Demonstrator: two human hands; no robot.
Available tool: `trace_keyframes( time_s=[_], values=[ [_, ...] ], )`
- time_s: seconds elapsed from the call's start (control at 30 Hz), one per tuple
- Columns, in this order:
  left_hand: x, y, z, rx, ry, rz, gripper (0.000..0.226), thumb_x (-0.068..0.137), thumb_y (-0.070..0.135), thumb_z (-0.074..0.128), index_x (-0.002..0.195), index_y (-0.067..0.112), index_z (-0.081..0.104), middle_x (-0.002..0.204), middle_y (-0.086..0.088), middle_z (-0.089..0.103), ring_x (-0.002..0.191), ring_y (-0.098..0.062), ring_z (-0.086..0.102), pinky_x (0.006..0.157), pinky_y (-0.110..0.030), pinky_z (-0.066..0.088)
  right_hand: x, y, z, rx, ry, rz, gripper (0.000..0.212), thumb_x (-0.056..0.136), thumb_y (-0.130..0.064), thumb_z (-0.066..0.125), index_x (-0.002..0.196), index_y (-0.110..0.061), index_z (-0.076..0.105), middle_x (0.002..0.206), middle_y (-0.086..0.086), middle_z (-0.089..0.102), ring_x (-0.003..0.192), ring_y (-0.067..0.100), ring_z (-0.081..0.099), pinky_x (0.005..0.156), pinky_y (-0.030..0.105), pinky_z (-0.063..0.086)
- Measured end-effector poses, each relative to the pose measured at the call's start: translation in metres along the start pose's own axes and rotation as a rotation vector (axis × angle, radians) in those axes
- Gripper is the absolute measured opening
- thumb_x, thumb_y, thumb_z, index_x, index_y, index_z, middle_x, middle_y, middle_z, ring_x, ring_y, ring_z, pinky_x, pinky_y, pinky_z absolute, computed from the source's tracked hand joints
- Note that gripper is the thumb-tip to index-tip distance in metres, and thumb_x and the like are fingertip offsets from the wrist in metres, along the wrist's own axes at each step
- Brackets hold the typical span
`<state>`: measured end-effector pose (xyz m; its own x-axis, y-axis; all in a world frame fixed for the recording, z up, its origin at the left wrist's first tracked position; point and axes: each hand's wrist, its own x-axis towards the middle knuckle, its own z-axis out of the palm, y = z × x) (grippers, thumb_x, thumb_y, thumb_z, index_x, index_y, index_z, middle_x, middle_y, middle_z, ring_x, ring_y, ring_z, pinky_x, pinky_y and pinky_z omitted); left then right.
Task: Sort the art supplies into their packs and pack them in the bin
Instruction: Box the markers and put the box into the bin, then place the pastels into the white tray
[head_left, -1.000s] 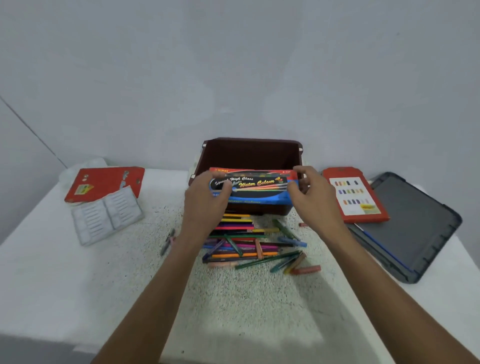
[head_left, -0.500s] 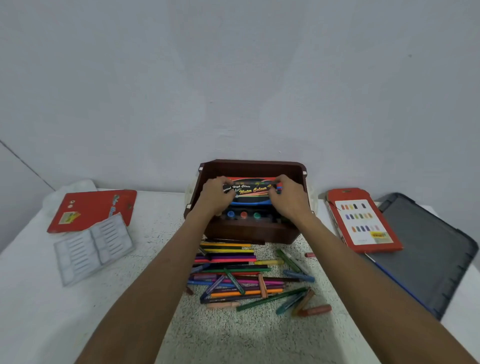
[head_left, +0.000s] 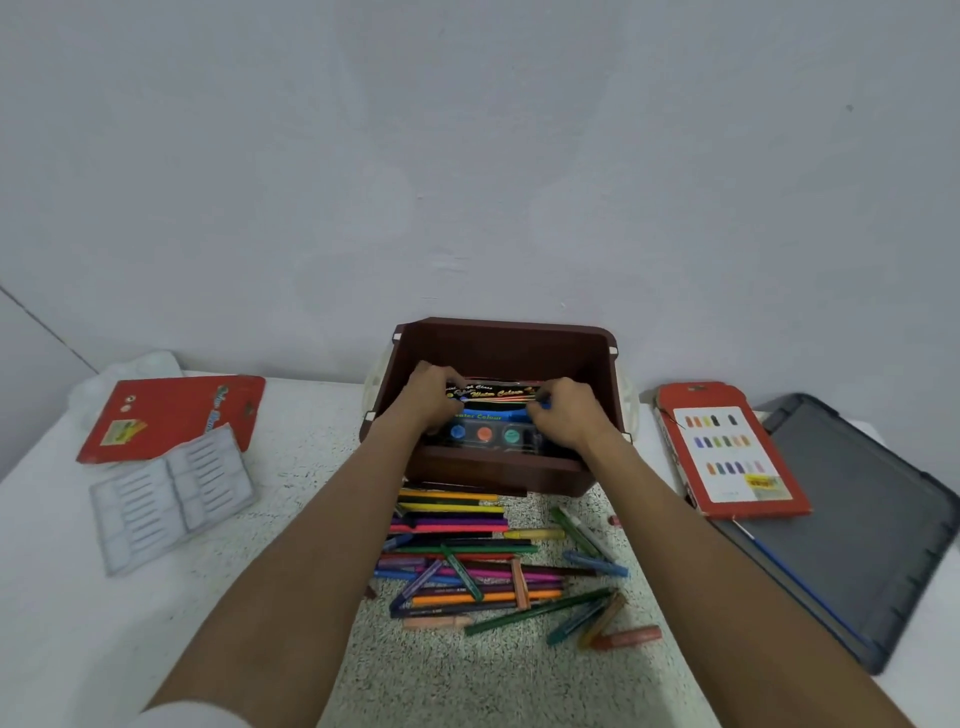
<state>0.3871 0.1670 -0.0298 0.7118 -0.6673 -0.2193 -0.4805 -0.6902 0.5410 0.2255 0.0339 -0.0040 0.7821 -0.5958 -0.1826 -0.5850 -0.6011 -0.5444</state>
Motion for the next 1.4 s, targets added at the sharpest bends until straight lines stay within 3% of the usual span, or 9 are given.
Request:
trace_keyframes(
  time_s=[0.17, 0.3, 0.5, 0.63, 0.73, 0.97, 1.2, 1.3, 1.4],
  values=[
    [0.007, -0.002, 0.007, 0.114, -0.064, -0.018, 0.021, 0.093, 0.017, 0.064, 0.113, 0.014, 0.068, 0.139, -0.012, 0.048, 0.121, -0.03, 0.053, 0.1, -0.037, 0.046, 0.006, 0.005, 0.007, -0.064, -0.116, 0.038, 0.028, 0.092, -0.028, 0.061, 0.103, -0.003, 0.066, 0.107, 0.018, 0.066, 0.093, 0.031, 0.065, 0.078, 0.033, 0.053],
    [0.002, 0.004, 0.007, 0.229, -0.12, 0.017, 0.026, 0.099, 0.018, 0.049, 0.115, 0.008, 0.067, 0.127, -0.014, 0.061, 0.112, -0.029, 0.059, 0.093, -0.038, 0.049, 0.007, 0.006, 0.008, -0.122, -0.149, 0.034, 0.031, 0.093, -0.029, 0.06, 0.11, -0.003, 0.062, 0.114, 0.018, 0.063, 0.1, 0.032, 0.063, 0.083, 0.035, 0.052],
    [-0.02, 0.01, -0.007, 0.288, -0.221, 0.05, 0.037, 0.102, 0.028, 0.044, 0.137, 0.019, 0.054, 0.139, -0.014, 0.052, 0.118, -0.029, 0.055, 0.099, -0.037, 0.045, 0.009, 0.008, 0.011, -0.156, -0.142, 0.01, 0.031, 0.092, -0.026, 0.06, 0.113, -0.003, 0.062, 0.115, 0.018, 0.063, 0.099, 0.032, 0.063, 0.077, 0.031, 0.05],
    [-0.045, 0.01, -0.023, 0.183, -0.077, 0.112, 0.036, 0.103, 0.024, 0.044, 0.136, 0.017, 0.055, 0.116, -0.012, 0.065, 0.096, -0.023, 0.064, 0.084, -0.033, 0.048, 0.008, 0.004, 0.011, -0.157, -0.128, -0.004, 0.031, 0.093, -0.025, 0.06, 0.115, -0.004, 0.062, 0.112, 0.016, 0.064, 0.1, 0.031, 0.063, 0.079, 0.032, 0.051],
    [-0.064, 0.007, -0.03, 0.067, 0.078, 0.187, 0.031, 0.102, 0.024, 0.046, 0.128, 0.018, 0.061, 0.09, 0.004, 0.063, 0.07, -0.004, 0.056, 0.063, -0.017, 0.041, 0.002, 0.001, 0.005, -0.202, 0.078, -0.154, 0.026, 0.093, -0.021, 0.054, 0.108, -0.002, 0.065, 0.105, 0.018, 0.063, 0.098, 0.035, 0.062, 0.08, 0.035, 0.051],
    [-0.107, -0.04, -0.054, -0.356, 0.44, 0.294, 0.021, 0.098, 0.015, 0.053, 0.11, 0.018, 0.071, 0.107, 0.007, 0.069, 0.096, -0.002, 0.06, 0.076, -0.006, 0.044, -0.021, -0.068, 0.016, -0.025, 0.375, -0.551, 0.024, 0.094, -0.014, 0.054, 0.112, -0.007, 0.067, 0.114, 0.011, 0.063, 0.105, 0.026, 0.056, 0.088, 0.026, 0.036],
    [-0.156, -0.168, -0.081, -0.385, 0.711, -0.022, 0.021, 0.095, 0.01, 0.055, 0.108, 0.015, 0.071, 0.108, -0.001, 0.068, 0.092, -0.006, 0.059, 0.075, -0.002, 0.038, -0.053, -0.19, 0.099, 0.201, 0.297, -0.722, 0.025, 0.092, -0.015, 0.053, 0.111, -0.008, 0.068, 0.108, 0.01, 0.067, 0.1, 0.025, 0.06, 0.092, 0.032, 0.045],
    [-0.179, -0.217, -0.085, -0.355, 0.784, -0.248, 0.022, 0.094, 0.013, 0.056, 0.112, 0.014, 0.069, 0.117, -0.01, 0.064, 0.108, -0.025, 0.058, 0.095, -0.032, 0.046, -0.066, -0.226, 0.141, 0.206, 0.07, -0.634, 0.031, 0.096, -0.016, 0.052, 0.125, -0.009, 0.06, 0.119, 0.012, 0.063, 0.106, 0.025, 0.058, 0.095, 0.036, 0.045],
    [-0.197, -0.251, -0.083, -0.314, 0.757, -0.466, 0.03, 0.092, 0.02, 0.058, 0.121, 0.016, 0.064, 0.13, -0.016, 0.057, 0.119, -0.033, 0.053, 0.104, -0.044, 0.041, -0.076, -0.248, 0.169, 0.187, -0.159, -0.47, 0.044, 0.098, -0.019, 0.049, 0.142, -0.011, 0.044, 0.134, 0.013, 0.056, 0.121, 0.027, 0.053, 0.1, 0.036, 0.043]
  ],
)
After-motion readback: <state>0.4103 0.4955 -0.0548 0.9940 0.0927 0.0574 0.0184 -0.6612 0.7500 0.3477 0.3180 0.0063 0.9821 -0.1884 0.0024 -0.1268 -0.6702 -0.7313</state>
